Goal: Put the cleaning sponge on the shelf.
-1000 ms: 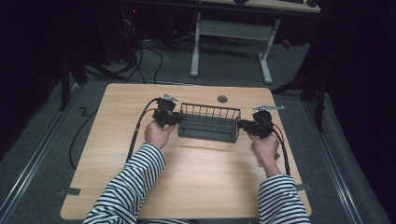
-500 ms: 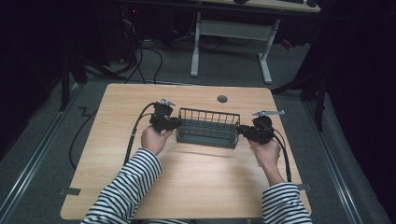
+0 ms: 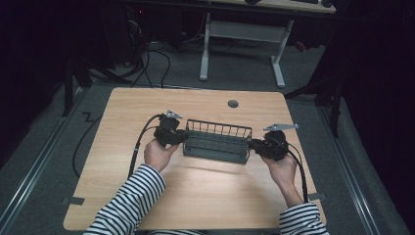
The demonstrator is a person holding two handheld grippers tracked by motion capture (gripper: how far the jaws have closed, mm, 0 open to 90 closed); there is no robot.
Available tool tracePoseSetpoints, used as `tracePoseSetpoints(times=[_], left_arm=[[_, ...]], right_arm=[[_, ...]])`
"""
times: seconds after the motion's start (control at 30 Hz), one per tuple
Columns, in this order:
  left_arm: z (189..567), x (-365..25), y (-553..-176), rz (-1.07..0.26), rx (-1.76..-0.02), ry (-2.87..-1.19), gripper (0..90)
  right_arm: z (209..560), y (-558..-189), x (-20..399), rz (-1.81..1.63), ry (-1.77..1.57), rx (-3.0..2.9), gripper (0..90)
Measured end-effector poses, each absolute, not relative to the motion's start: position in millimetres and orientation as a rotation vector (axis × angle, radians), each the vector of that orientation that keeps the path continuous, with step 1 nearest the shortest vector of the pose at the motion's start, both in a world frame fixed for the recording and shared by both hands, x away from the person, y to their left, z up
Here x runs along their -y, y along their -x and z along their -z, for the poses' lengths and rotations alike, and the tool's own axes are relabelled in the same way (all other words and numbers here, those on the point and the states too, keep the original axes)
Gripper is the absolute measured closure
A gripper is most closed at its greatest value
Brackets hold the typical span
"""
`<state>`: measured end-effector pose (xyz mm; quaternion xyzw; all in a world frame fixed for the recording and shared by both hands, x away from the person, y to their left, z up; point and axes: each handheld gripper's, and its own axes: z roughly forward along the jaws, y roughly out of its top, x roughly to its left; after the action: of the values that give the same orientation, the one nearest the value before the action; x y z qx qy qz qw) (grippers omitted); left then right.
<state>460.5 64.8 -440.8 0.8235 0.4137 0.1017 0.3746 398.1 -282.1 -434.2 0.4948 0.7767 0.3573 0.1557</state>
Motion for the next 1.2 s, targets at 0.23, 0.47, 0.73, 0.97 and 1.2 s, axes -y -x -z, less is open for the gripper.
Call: tracePoseSetpoints(times=[0.23, 0.47, 0.73, 0.97, 1.2], left_arm=[[441, -66, -461, -0.240, -1.064, -2.103, 73.9], [441, -66, -462, -0.244, -1.061, -2.087, 73.8], [443, -65, -464, -0.246, -1.069, -2.077, 73.4], [445, -62, -465, -0.241, -1.040, -2.034, 57.5], [439, -62, -461, -0.284, -1.017, -1.975, 39.7]], right_arm=[[435, -391, 285, -1.063, -1.434, -2.230, 71.0], [436, -393, 285, -1.062, -1.439, -2.215, 70.5], [437, -395, 285, -1.067, -1.435, -2.218, 68.7], [433, -393, 290, -1.063, -1.468, -2.159, 48.7], [424, -379, 307, -1.140, -1.468, -2.031, 40.9]])
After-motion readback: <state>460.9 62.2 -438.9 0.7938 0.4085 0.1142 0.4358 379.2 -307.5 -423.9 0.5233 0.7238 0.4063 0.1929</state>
